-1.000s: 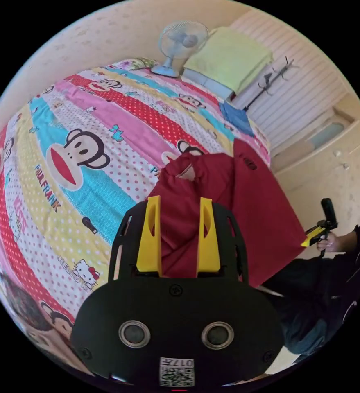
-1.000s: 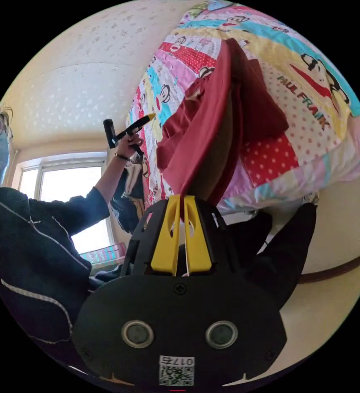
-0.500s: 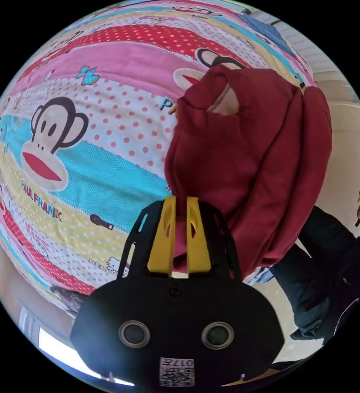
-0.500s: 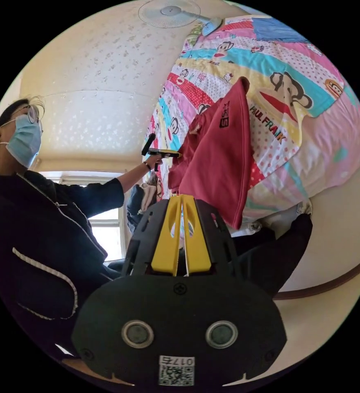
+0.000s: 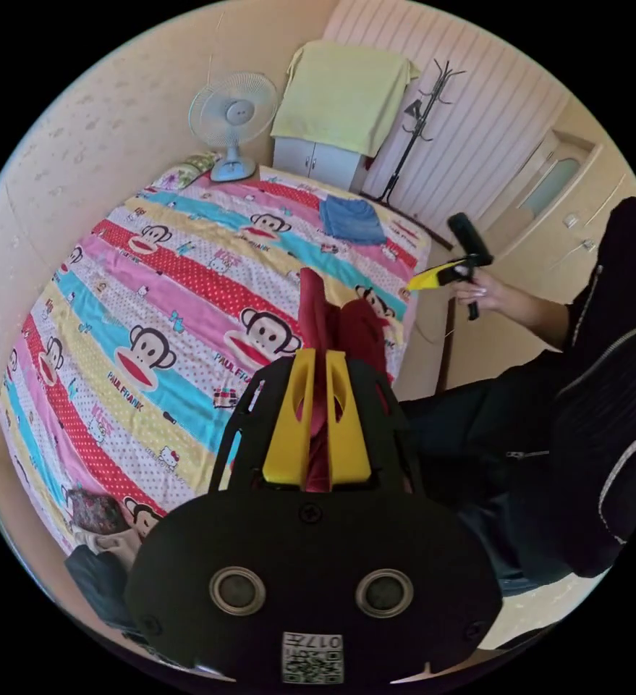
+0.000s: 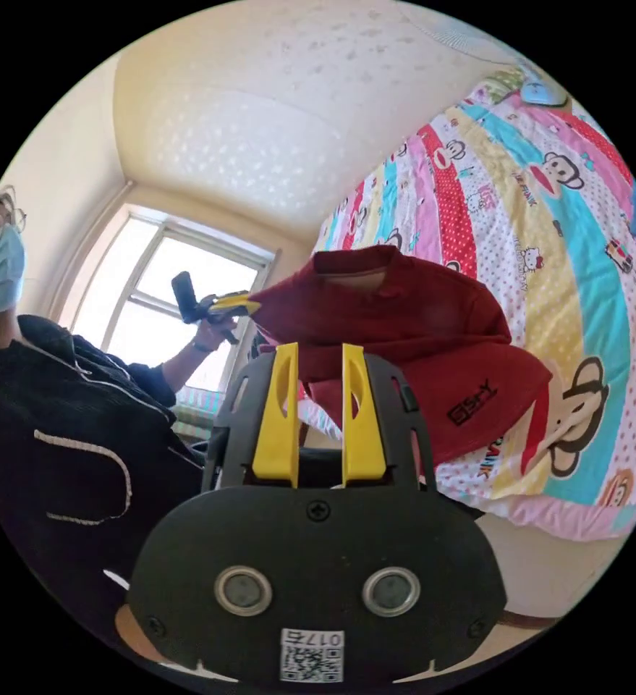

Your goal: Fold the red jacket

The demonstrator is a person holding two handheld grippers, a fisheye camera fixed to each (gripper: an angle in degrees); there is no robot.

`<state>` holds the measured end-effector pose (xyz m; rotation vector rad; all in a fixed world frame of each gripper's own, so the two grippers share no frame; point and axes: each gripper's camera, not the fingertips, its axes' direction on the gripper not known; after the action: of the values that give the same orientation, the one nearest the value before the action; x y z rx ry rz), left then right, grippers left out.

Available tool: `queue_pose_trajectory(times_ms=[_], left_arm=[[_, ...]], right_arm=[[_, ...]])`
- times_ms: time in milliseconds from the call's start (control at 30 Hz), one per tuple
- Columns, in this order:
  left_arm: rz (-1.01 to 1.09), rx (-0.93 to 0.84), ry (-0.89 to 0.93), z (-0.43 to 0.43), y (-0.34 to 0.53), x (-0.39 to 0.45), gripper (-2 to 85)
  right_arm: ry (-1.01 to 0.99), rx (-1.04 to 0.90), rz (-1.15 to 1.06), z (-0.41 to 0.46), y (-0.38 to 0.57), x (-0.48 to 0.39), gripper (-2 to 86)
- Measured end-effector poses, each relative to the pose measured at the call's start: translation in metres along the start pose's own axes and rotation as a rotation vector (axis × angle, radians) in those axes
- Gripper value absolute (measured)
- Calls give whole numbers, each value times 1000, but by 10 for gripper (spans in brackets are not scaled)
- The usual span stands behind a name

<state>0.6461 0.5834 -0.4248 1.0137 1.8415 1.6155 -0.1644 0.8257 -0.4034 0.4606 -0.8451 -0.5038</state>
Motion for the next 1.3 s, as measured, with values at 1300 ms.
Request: queue_pose_trajectory(times_ms=[1300], left_arm=[[-235, 957, -107, -372, 474, -263, 52]], right_arm=[[637, 398, -1208, 137, -326, -488, 45]])
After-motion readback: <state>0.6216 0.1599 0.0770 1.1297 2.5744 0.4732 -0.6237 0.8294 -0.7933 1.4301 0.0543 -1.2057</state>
